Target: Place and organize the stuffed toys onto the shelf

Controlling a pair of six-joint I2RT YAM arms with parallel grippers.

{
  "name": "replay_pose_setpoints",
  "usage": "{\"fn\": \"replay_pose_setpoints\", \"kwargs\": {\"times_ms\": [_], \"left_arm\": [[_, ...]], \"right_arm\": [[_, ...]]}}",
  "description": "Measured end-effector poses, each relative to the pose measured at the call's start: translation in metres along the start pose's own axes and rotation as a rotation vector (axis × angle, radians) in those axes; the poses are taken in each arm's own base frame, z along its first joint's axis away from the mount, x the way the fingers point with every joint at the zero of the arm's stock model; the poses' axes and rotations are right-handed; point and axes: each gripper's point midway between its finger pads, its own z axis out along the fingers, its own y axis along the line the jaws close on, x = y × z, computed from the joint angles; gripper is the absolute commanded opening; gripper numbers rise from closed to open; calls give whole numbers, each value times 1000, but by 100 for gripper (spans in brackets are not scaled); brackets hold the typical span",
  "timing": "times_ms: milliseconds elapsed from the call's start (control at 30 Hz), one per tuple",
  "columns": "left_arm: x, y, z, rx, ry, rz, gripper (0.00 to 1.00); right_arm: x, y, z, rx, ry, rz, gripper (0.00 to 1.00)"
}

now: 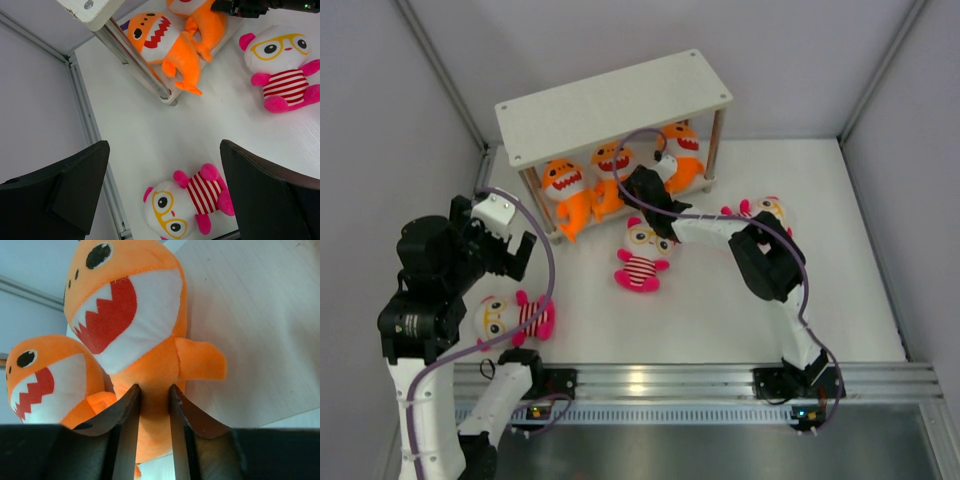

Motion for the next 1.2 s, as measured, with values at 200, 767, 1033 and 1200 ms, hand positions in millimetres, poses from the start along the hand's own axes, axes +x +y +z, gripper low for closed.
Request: {"fn": "replay_pose_setpoints", "kwargs": {"times_ms": [200, 767, 1033, 1200], "left_arm": [[0, 0, 1, 2, 3, -1, 99], [1, 1, 1, -4, 6, 2, 99], [1, 1, 1, -4, 7, 6, 99], [5, 0, 4, 2, 19, 7, 99]], "right_arm": [[-1, 1, 1, -7, 0, 26, 7], [-24, -31, 2, 8, -17, 5, 26], [-23, -20, -5, -54, 27, -68, 60], [-35, -2, -32, -105, 36, -128, 66]]}}
